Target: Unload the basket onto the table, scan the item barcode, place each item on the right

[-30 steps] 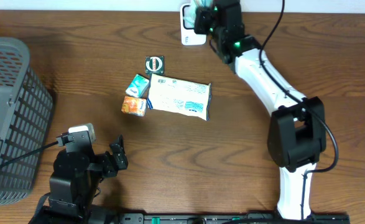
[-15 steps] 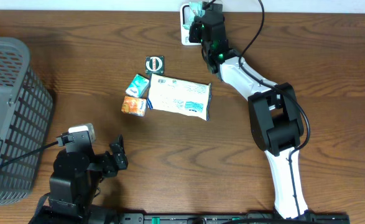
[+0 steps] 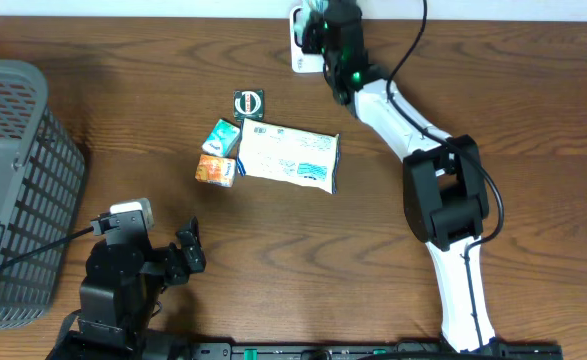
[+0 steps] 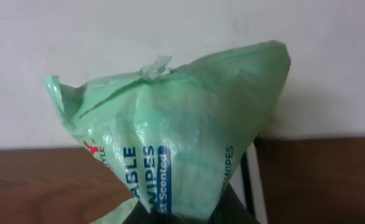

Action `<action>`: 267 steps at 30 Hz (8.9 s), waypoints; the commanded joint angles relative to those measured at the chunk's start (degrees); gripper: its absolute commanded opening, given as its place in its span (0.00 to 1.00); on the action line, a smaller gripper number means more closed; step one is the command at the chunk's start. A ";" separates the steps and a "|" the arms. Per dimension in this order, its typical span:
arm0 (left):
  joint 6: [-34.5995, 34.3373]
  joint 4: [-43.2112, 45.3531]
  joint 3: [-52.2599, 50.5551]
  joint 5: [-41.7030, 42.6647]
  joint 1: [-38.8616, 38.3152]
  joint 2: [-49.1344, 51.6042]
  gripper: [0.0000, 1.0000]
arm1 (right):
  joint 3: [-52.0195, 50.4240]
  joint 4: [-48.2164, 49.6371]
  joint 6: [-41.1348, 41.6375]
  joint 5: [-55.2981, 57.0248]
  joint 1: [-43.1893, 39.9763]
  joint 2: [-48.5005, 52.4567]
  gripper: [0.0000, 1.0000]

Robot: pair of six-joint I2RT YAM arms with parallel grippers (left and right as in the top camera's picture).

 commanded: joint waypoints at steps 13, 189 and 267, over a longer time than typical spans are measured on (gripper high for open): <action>-0.31 0.09 -0.07 -0.74 0.02 -0.07 0.98 | 7.45 -13.57 -0.66 -0.33 -0.96 3.56 0.01; -0.31 0.09 -0.07 -0.74 0.02 -0.07 0.98 | -21.75 -48.83 -5.31 -34.23 -5.77 -10.93 0.94; -0.31 0.09 -0.07 -0.74 0.00 -0.07 0.98 | -33.79 -48.19 -5.29 -39.26 -11.13 -35.50 0.40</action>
